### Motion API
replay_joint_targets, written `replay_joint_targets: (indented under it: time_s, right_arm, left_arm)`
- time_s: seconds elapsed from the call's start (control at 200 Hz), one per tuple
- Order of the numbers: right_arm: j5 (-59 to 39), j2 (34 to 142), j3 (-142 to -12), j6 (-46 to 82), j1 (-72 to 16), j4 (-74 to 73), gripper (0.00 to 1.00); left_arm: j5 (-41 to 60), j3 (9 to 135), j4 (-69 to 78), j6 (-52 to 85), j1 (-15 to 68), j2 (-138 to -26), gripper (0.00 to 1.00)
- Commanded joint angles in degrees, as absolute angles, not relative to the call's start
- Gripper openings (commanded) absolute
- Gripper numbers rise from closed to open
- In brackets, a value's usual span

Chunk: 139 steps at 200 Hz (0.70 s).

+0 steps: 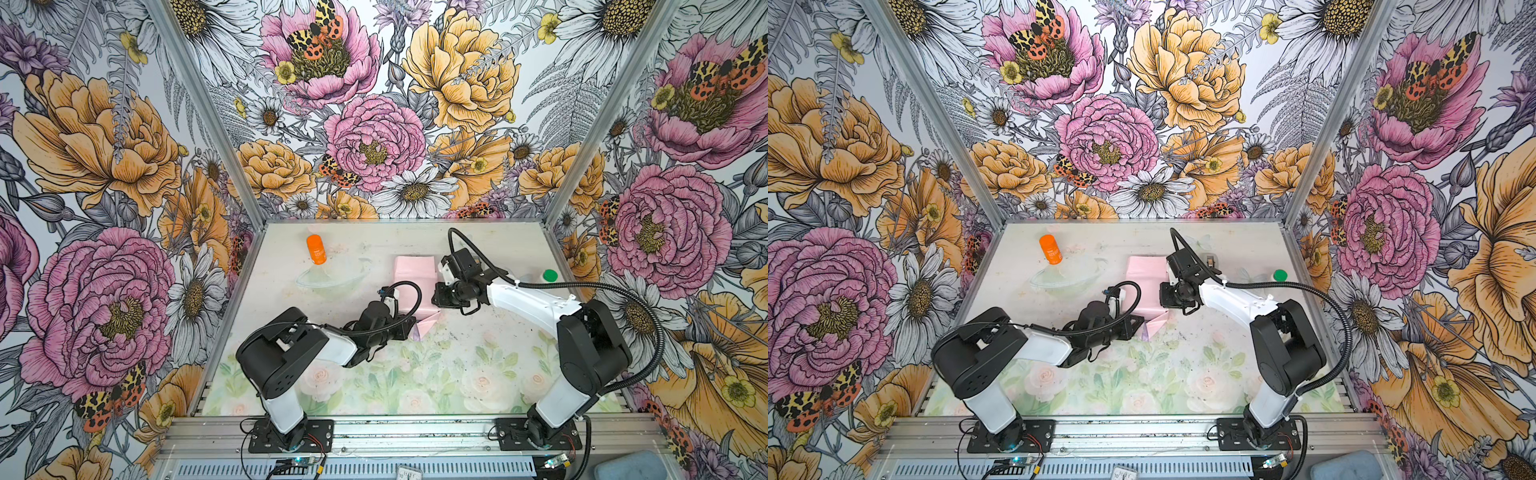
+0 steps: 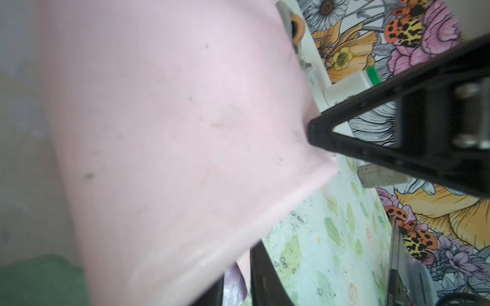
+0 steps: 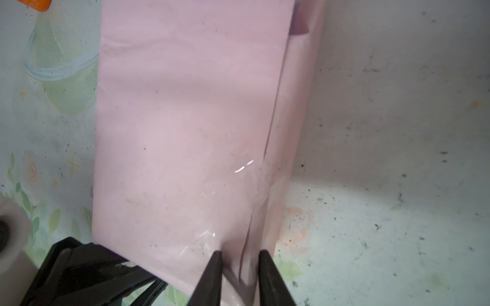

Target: Wrap the gift box in paper

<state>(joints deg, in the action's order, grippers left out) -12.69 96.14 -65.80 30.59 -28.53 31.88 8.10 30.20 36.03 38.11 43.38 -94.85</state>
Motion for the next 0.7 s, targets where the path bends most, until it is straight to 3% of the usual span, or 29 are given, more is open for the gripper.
replay_joint_targets:
  time_s: [0.0,0.235,0.69]
  right_arm:
    - [-11.3,96.0,-65.0,31.0,-28.8,31.8,0.26]
    - [-11.3,96.0,-64.9,30.9,-28.8,31.8,0.26]
    - [-11.8,96.2,-64.6,30.9,-28.8,31.7,0.25]
  left_arm:
    - [4.1,27.9,31.2,35.4,43.6,-88.8,0.21]
    - [1.7,25.1,22.9,33.3,43.7,-82.9,0.18]
    - [4.5,30.9,26.8,32.7,44.1,-93.6,0.17]
